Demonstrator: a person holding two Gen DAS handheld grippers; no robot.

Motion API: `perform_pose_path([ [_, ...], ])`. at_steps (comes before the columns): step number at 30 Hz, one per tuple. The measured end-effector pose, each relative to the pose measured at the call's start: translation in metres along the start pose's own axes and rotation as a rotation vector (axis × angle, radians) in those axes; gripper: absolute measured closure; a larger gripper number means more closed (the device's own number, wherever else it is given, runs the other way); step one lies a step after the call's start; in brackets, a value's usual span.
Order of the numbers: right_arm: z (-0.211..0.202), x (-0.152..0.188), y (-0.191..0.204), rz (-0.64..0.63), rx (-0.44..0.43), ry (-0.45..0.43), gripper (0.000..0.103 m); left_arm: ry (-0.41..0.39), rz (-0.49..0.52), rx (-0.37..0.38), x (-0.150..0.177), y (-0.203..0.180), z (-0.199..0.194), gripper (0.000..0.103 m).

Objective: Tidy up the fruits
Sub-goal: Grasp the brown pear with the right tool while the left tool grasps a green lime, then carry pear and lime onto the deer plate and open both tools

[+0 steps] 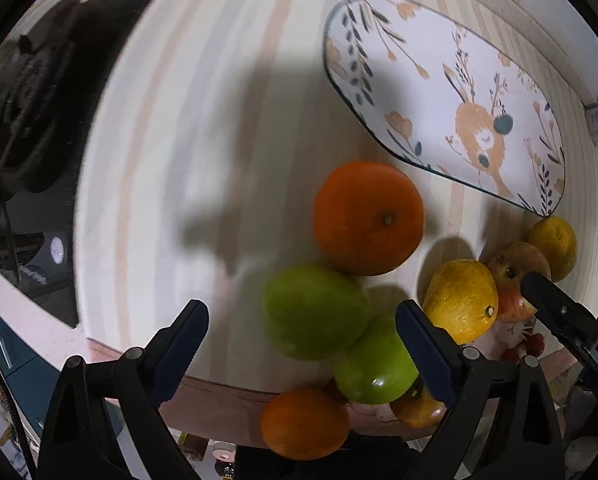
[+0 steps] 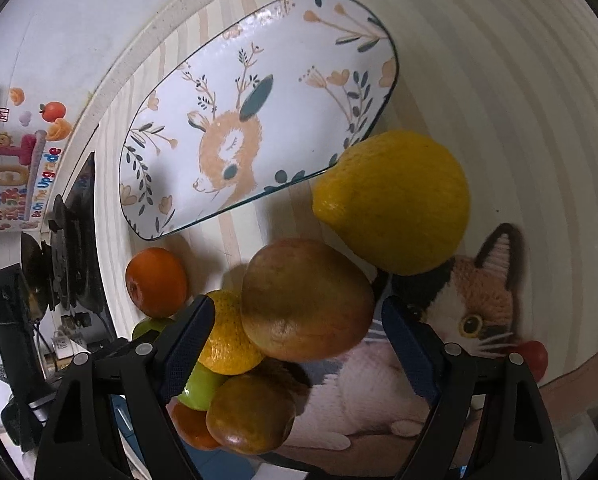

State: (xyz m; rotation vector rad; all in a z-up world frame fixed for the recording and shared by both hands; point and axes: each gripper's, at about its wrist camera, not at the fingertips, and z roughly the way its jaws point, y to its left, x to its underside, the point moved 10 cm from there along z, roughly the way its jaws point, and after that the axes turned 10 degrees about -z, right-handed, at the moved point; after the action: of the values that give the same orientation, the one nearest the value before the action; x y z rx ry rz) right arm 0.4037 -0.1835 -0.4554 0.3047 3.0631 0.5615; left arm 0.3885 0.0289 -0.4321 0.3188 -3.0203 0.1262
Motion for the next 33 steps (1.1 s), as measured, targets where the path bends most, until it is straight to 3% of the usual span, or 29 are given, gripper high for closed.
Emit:
perform_pose_path([
  [2,0.004,0.001,0.001,0.003,-0.002,0.012,0.024,0.011,-0.001,0.005,-0.002,0.0,0.004,0.008],
  [7,0.011,0.0,-0.001,0.009,0.009,0.03,0.033,0.038,-0.006,0.024,-0.004,0.0,0.016,0.041],
  [19,0.002,0.004,-0.002,-0.04,0.032,0.017,0.035,0.007,0.006,-0.01,-0.004,0.009,0.016,0.042],
  [27,-0.046,-0.001,0.018,-0.115,-0.009,-0.037,0.035,-0.09,0.042,0.044,-0.017,-0.008,-0.064,0.042],
  [33,-0.078,-0.057,0.027,-0.196,0.019,-0.09,0.035,-0.149,0.096,0.109,-0.059,-0.059,-0.106,0.042],
])
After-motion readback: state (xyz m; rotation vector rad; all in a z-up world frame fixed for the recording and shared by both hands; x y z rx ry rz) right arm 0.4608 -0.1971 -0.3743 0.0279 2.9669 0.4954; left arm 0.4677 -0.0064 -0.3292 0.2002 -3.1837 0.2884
